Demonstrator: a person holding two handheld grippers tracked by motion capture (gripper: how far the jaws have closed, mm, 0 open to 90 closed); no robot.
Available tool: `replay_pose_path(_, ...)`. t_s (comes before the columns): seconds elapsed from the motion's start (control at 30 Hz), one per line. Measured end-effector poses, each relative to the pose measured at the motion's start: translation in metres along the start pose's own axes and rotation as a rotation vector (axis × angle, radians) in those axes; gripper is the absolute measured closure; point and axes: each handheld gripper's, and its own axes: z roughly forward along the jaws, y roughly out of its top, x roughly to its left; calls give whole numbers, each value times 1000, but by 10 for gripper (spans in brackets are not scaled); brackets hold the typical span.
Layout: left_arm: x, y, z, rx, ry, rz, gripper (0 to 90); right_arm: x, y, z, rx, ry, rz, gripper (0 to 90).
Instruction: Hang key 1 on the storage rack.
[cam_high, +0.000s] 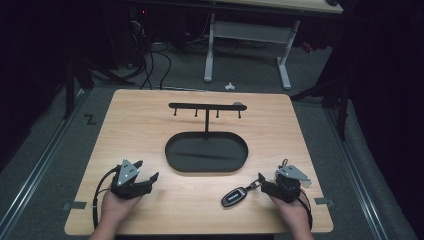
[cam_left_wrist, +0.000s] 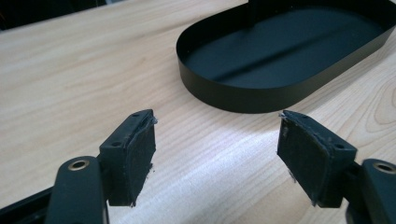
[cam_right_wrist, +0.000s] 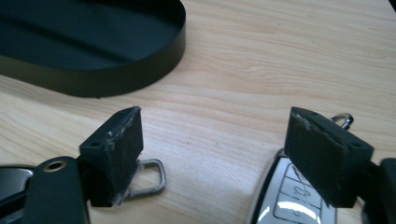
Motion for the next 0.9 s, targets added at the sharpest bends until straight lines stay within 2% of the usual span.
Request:
replay_pose_path(0.03,0,0,0,0,0,0,282,0,0,0,14,14,6,168)
replay_pose_path(0.07,0,0,1,4,-7,-19,281,0,0,-1,23,23,7,164)
replay_pose_path(0.13,0,0,2,1,-3,-18,282,-1,-1,-2,24,14,5,163)
replay_pose_path(0.2,-1,1,3,-10,-7,-26,281,-4,-2,-3,20,12,26,160)
replay_pose_path(0.43,-5,3,10,-18,-23,-8,279,-13,-4,-8,11,9,84,162)
replay_pose_path(0.6,-8,5,13,-16,-32,10,279,-12,-7,-11,13,11,78,162)
replay_pose_path(0.9,-10,5,13,-11,-45,13,279,-10,-6,-13,1,10,71,162)
